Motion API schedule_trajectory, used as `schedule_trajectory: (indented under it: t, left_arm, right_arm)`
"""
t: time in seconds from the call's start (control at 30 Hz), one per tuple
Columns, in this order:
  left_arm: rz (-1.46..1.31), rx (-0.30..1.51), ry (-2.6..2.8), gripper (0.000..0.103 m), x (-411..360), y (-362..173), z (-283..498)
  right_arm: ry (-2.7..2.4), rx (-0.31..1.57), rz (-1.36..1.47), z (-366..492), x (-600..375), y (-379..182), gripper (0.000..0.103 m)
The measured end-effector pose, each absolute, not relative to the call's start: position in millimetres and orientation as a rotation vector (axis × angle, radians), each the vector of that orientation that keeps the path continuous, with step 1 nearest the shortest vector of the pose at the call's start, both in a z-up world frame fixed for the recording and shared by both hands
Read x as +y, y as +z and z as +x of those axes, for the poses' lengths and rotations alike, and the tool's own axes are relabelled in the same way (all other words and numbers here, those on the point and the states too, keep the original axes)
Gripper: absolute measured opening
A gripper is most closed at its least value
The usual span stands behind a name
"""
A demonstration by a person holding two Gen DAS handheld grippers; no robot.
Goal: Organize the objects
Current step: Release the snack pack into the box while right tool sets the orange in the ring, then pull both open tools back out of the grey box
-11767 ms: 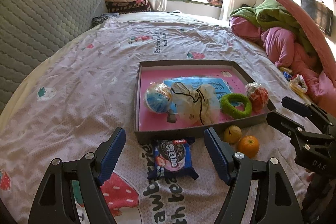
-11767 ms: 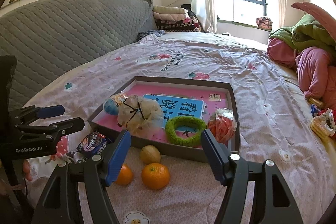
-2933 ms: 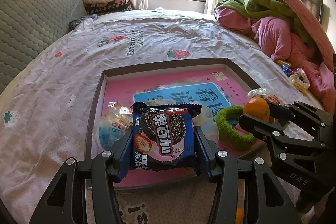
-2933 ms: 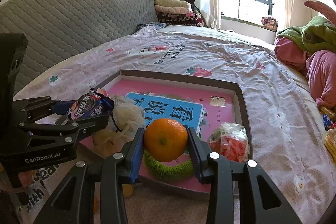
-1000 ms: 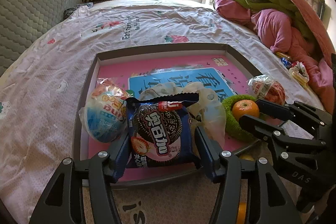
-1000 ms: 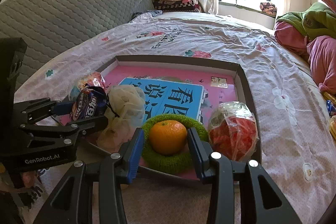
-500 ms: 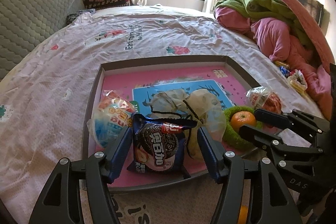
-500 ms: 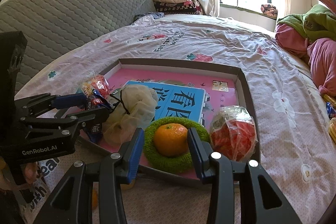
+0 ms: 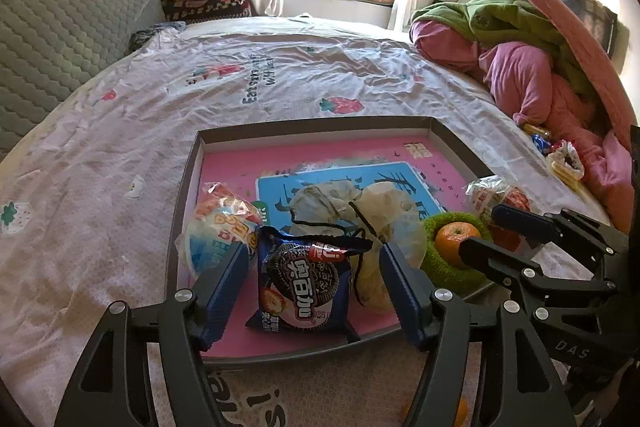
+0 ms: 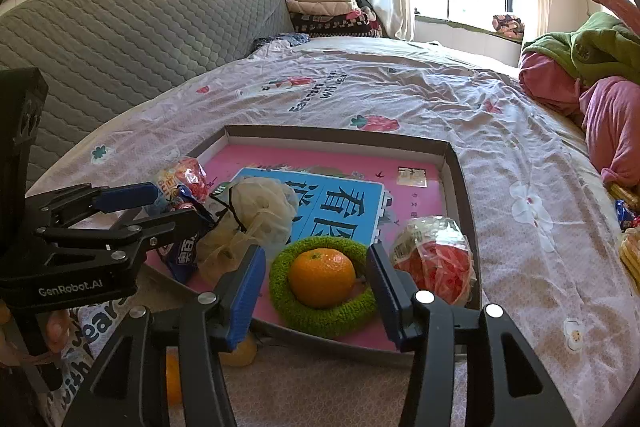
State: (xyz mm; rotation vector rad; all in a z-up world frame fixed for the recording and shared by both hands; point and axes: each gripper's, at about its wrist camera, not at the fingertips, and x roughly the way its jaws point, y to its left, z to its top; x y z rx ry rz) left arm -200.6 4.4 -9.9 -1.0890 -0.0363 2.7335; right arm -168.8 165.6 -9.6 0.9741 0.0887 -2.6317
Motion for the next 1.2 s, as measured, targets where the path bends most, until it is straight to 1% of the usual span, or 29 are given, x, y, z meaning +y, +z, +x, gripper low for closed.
schedule_trajectory:
  t: [0.1, 0.27, 0.37, 0.7, 1.0, 1.2]
  left_arm:
    - [-1.09, -0.034, 2.734, 0.07, 5.1, -9.1, -200.1]
    - [-1.08, -0.031, 2.742, 0.07, 5.2, -4.6, -198.6]
    - [-1.071, -0.044, 2.742, 0.075, 4.0, 0.1, -196.8]
    - [-1.006, -0.023, 2.766, 0.075, 3.1, 21.8, -179.8]
    - [-0.996, -0.061, 2.785, 0.075, -7.7, 30.4, -157.4]
    - [-0.991, -0.069, 2.799, 0.075, -8.3, 31.5, -142.5]
  right_arm:
    - [-2.633, 0.09, 0.972, -168.2, 165.5, -9.2, 0.053]
    - [-2.649, 0.089, 0.947, -165.5, 165.6, -4.5, 0.058]
    - [-2.653, 0.086, 0.933, -163.7, 166.4, -0.6, 0.058]
    - [-2.656, 0.094, 0.891, -153.3, 165.3, 11.8, 0.059]
    - [-2.672, 0.098, 0.846, -134.1, 169.3, 25.9, 0.06]
    - [-2.668, 0.086, 0.831, -123.3, 172.1, 31.8, 0.063]
